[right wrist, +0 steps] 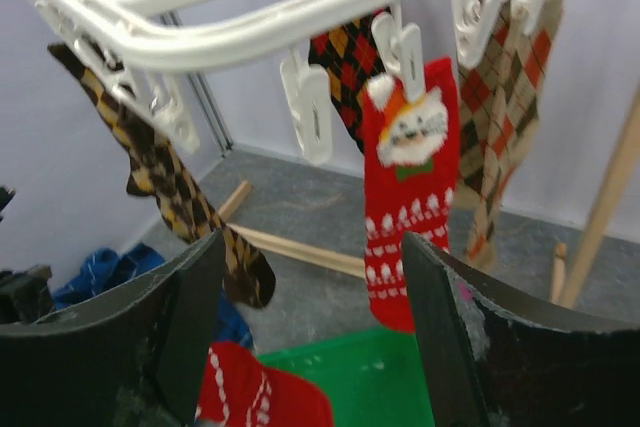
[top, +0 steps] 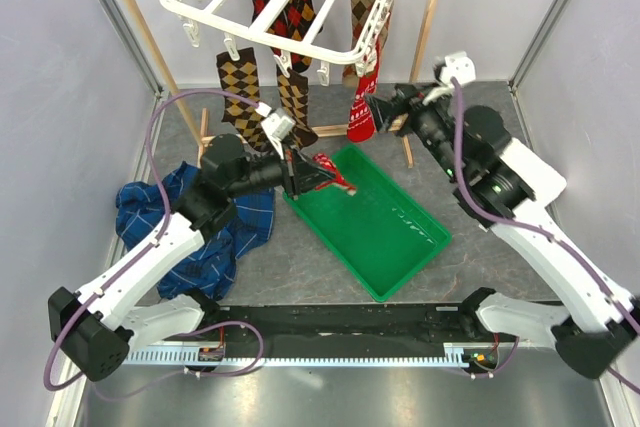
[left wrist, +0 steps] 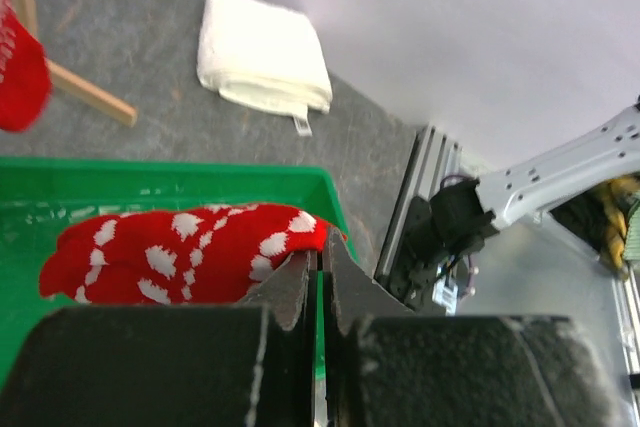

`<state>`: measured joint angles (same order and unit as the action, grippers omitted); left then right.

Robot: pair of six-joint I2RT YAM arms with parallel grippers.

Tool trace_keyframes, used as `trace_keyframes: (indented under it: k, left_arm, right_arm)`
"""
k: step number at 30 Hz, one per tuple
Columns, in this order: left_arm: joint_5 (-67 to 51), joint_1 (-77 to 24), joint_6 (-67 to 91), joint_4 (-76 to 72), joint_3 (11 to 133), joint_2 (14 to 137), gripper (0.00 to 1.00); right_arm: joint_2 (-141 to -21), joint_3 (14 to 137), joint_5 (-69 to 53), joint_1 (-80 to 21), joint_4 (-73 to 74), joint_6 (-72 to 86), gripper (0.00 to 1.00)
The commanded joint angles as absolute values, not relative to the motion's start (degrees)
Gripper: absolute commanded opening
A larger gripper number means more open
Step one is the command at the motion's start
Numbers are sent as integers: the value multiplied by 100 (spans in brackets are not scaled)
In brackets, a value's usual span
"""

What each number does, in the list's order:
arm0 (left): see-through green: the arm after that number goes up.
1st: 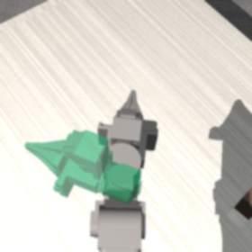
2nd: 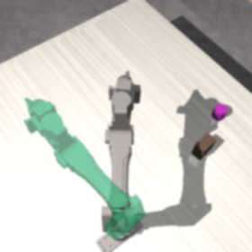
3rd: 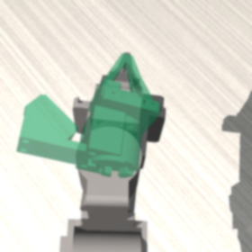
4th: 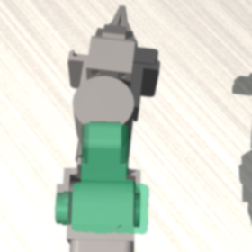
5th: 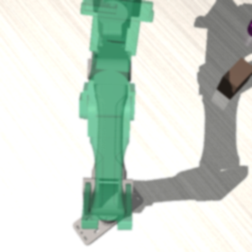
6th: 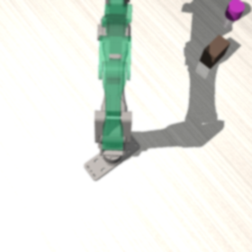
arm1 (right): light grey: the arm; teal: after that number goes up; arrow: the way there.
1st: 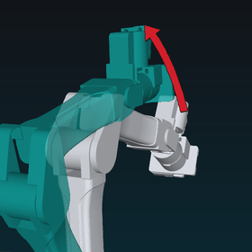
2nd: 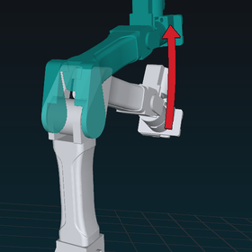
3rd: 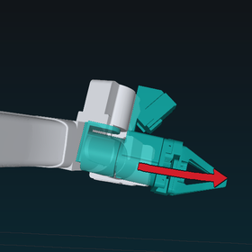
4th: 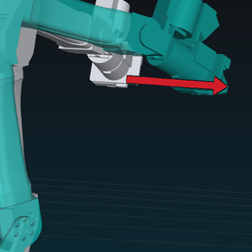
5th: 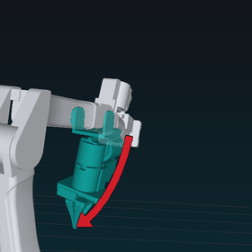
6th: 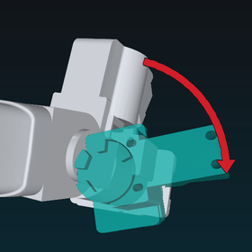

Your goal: Remove the socks clipped to the hanger

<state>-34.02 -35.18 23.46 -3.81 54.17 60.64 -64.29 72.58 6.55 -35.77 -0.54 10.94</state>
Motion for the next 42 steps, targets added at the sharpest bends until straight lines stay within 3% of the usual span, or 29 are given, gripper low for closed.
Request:
trace_keyframes:
  k: [1,5,13,16,17,19,20,22,32,42]
  left_arm:
    - [-2385,-4147,1776,193,5932,6213,2]
    - [-1417,-4850,1688,141,6012,6555,2]
    - [-924,-5115,2373,-816,5292,7813,6]
    - [-791,-5115,2443,-818,5291,8121,25]
    - [-791,-5115,2443,-739,5352,8147,41]
    - [-800,-5115,2443,-616,5449,8139,53]
    - [-826,-5115,2426,-433,5545,8104,72]
    - [-949,-5115,2338,-273,5607,7955,85]
    - [-1459,-5115,1760,280,5291,6558,90]
    - [-362,-5115,740,606,5563,5862,91]
  right_arm:
    - [-5389,6743,799,-3568,684,1169,82]
    - [-4660,6267,1256,-3568,1010,1160,84]
    - [-3613,5749,1784,-3568,1389,1046,85]
    - [-3586,5660,1793,-3577,1362,1055,85]
    - [-3664,5643,1793,-3568,1319,1081,85]
    - [-3770,5590,1723,-3577,1248,1107,84]
    - [-3892,5572,1705,-3568,1144,1116,85]
    - [-4033,5520,1688,-3568,942,1151,85]
    - [-5904,6222,1573,-3568,-823,897,84]
    - [-7417,6513,1477,-3437,-2267,650,84]
